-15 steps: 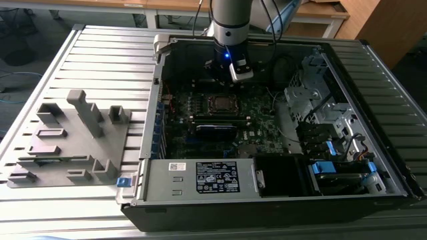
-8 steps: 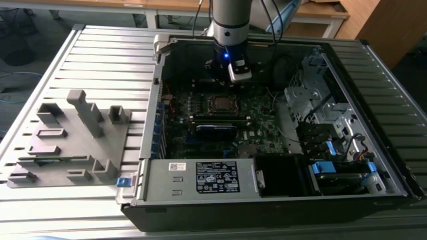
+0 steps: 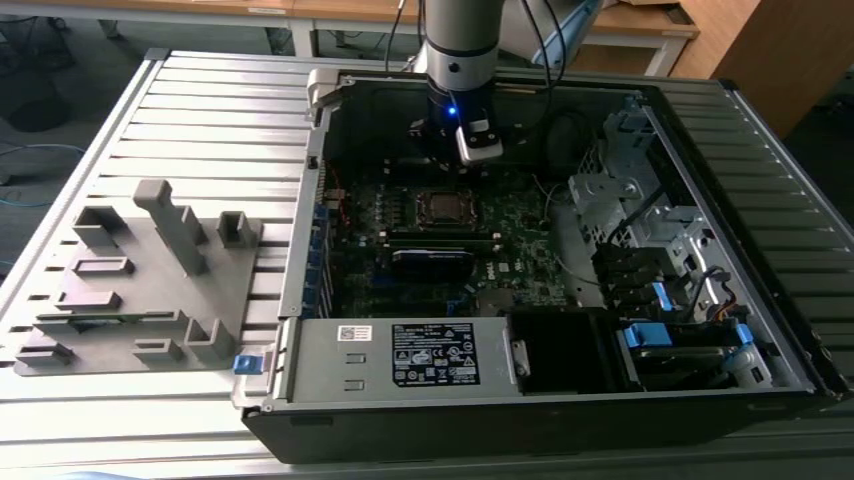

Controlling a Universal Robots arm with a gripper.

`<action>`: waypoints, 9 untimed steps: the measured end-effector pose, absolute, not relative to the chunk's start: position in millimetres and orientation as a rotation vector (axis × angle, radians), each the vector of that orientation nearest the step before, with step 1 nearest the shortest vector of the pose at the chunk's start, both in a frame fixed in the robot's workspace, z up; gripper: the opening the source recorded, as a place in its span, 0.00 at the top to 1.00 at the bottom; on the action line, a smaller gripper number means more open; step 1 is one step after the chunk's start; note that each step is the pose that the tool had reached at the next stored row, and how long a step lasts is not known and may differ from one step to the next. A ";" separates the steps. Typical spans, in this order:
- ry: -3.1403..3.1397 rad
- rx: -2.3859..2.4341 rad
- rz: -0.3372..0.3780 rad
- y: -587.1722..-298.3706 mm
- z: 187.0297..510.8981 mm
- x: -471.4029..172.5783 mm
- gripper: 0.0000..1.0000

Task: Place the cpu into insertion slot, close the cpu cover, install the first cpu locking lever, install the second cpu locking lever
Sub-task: 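Install the first cpu locking lever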

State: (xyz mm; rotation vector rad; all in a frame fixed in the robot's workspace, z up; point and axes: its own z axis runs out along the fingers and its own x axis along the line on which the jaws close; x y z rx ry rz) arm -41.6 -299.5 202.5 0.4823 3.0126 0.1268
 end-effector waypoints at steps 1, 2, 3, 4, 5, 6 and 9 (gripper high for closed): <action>3.012 0.484 0.127 -299.5 202.5 -41.7 0.89; 3.012 0.485 0.127 -299.5 202.5 -41.9 0.89; 3.010 0.486 0.127 -299.5 202.4 -42.2 0.89; 3.007 0.486 0.128 -299.5 202.2 -42.4 0.89; 3.005 0.486 0.128 -299.5 202.0 -42.5 0.89; 3.004 0.485 0.129 -299.5 201.9 -42.4 0.89; 3.001 0.485 0.129 -299.6 201.2 -42.6 0.89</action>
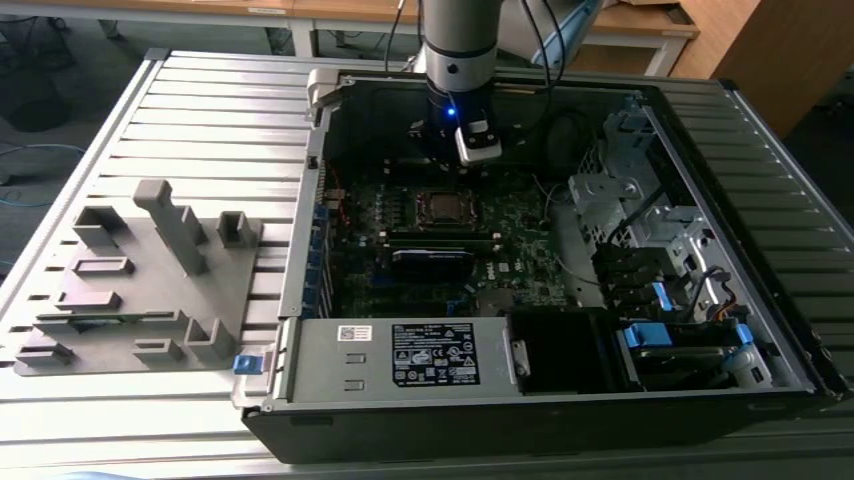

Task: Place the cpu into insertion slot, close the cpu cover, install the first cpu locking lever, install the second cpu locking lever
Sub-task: 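Install the first cpu locking lever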

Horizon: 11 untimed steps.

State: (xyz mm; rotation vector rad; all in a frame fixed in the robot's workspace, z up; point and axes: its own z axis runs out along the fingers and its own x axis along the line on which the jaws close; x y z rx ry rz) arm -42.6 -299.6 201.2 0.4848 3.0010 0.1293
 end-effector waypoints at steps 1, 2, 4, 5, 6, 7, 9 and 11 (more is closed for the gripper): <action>3.000 0.485 0.129 -299.6 201.0 -42.6 0.89; 2.999 0.484 0.130 -299.6 200.8 -42.7 0.89; 2.998 0.484 0.130 -299.7 200.2 -43.0 0.89; 2.997 0.484 0.130 -299.7 200.0 -43.3 0.89; 2.997 0.484 0.130 -299.7 199.8 -43.5 0.89; 2.997 0.484 0.130 -299.7 199.6 -43.6 0.89; 2.997 0.484 0.130 -299.7 199.6 -43.9 0.89; 2.996 0.484 0.130 -299.7 199.5 -44.0 0.89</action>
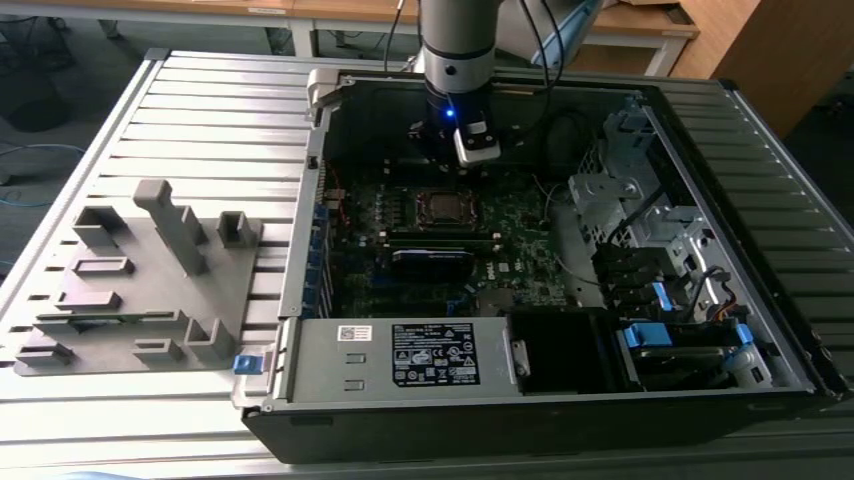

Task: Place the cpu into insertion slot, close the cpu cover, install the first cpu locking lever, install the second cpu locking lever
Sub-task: 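Install the first cpu locking lever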

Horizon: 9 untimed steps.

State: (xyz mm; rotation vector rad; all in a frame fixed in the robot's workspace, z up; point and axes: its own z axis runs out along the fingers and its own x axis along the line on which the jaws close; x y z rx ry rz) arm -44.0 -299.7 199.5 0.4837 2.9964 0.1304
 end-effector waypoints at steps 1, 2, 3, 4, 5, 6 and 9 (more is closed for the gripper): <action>2.996 0.484 0.130 -299.7 199.5 -44.0 0.89; 2.996 0.484 0.130 -299.7 199.5 -44.1 0.89; 2.996 0.484 0.130 -299.7 199.4 -44.1 0.89; 2.996 0.484 0.131 -299.7 199.2 -44.1 0.89; 2.995 0.484 0.131 -299.7 198.9 -44.1 0.89; 2.995 0.484 0.131 -299.8 198.8 -44.1 0.89; 2.993 0.483 0.131 -300.2 198.3 -44.1 0.89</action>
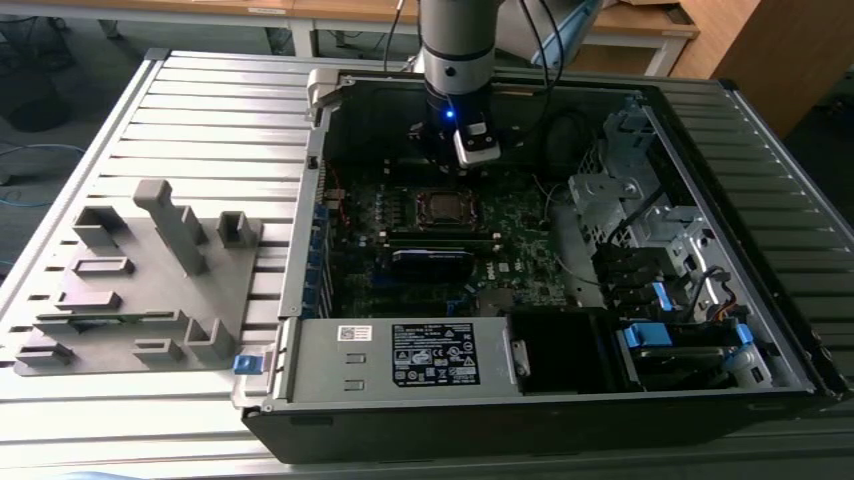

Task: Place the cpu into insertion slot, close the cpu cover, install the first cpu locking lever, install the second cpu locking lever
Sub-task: 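Install the first cpu locking lever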

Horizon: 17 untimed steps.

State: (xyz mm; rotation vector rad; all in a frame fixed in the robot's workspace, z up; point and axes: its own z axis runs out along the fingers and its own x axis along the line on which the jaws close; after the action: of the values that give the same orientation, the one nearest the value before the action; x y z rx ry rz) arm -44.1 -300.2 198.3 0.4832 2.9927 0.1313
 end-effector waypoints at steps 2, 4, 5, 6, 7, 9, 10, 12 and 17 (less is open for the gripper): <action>2.992 0.483 0.131 -300.3 198.2 -44.0 0.89; 2.992 0.483 0.131 -300.4 198.1 -44.1 0.89; 2.992 0.483 0.131 -300.4 198.0 -44.1 0.89; 2.991 0.483 0.132 -300.7 197.9 -44.2 0.89; 2.991 0.483 0.131 -301.1 197.8 -44.2 0.89; 2.991 0.482 0.132 -302.2 197.6 -44.1 0.89; 2.991 0.482 0.132 -302.7 197.5 -44.1 0.89; 2.991 0.482 0.132 -303.1 197.4 -44.1 0.89; 2.991 0.482 0.132 -303.2 197.4 -44.1 0.89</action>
State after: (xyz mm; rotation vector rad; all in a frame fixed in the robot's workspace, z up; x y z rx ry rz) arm -44.1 -303.2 197.4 0.4818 2.9908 0.1318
